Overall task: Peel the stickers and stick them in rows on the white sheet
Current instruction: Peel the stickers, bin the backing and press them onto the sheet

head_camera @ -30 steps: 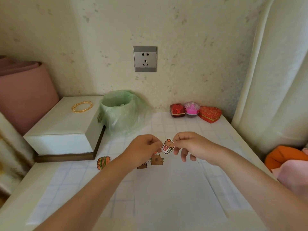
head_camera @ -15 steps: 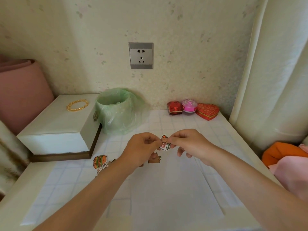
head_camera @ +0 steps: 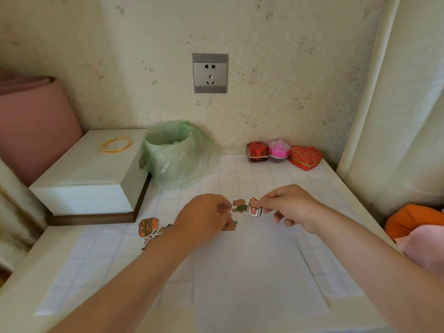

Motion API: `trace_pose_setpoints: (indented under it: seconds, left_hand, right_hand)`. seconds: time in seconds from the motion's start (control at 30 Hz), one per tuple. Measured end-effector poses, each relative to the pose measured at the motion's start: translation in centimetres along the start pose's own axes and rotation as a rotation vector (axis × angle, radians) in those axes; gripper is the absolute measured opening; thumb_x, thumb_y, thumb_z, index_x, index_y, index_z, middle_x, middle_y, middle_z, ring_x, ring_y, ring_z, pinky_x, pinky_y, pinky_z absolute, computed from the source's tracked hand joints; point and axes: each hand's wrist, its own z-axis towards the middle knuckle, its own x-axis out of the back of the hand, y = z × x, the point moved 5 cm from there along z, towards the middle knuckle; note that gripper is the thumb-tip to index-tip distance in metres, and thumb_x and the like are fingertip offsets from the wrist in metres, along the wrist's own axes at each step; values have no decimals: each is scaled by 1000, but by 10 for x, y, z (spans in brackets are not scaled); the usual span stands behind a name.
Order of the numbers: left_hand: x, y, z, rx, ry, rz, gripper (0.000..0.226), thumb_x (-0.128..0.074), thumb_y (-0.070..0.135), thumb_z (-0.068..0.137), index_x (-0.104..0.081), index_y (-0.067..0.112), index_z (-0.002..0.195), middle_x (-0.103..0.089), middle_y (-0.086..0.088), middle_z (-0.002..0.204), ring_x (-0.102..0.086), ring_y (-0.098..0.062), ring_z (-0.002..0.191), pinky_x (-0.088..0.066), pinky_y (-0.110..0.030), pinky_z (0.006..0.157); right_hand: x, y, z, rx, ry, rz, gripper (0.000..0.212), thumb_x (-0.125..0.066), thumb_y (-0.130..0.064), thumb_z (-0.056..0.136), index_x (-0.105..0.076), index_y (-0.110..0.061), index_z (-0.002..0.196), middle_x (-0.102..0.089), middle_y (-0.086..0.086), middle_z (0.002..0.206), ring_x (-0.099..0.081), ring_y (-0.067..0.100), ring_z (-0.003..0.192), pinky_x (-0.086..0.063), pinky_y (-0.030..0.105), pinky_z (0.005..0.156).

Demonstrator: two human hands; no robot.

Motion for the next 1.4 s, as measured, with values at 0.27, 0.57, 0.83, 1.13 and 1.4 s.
trace_pose_setpoints:
  seconds: [0.27,0.57,0.83,1.13,1.4]
  left_hand:
    - [-8,5,-2,-139,-76,362,50,-68,50,82,-59,33,128,-53,13,123,-42,-12,116,-44,-32,93]
    - [-10,4,-1,-150,-102,423,58,-70,53,79,-58,30,131,-50,10,132,-40,-14,123,-44,-37,99]
    - [-10,3,-1,-170,-85,429,55,-70,53,79,-60,29,127,-51,10,130,-41,-15,121,-44,-37,98]
    - [-11,3,0,-179,-90,464,51,-69,54,78,-63,26,119,-52,9,126,-42,-16,118,-44,-38,96]
    - [-14,8,-1,-296,-94,458,53,-68,44,83,-56,32,133,-48,13,132,-41,-14,120,-40,-34,97]
  right_hand:
    - [-21,0,4,94,-78,-245,14,-80,-29,82,-78,-16,84,-75,1,78,-51,12,50,-34,19,44]
    - [-28,4,16,187,-2,-348,14,-84,-35,78,-79,-21,78,-75,1,79,-60,11,63,-46,24,58]
    - [-33,3,18,208,26,-433,15,-83,-41,77,-76,-28,73,-71,-8,73,-66,14,75,-55,35,69]
    - [-35,4,20,195,68,-502,15,-81,-42,78,-76,-29,76,-70,-10,76,-65,13,74,-51,30,63]
    - [-35,-3,17,187,116,-631,14,-79,-43,77,-77,-31,81,-71,-13,82,-65,11,77,-51,27,65]
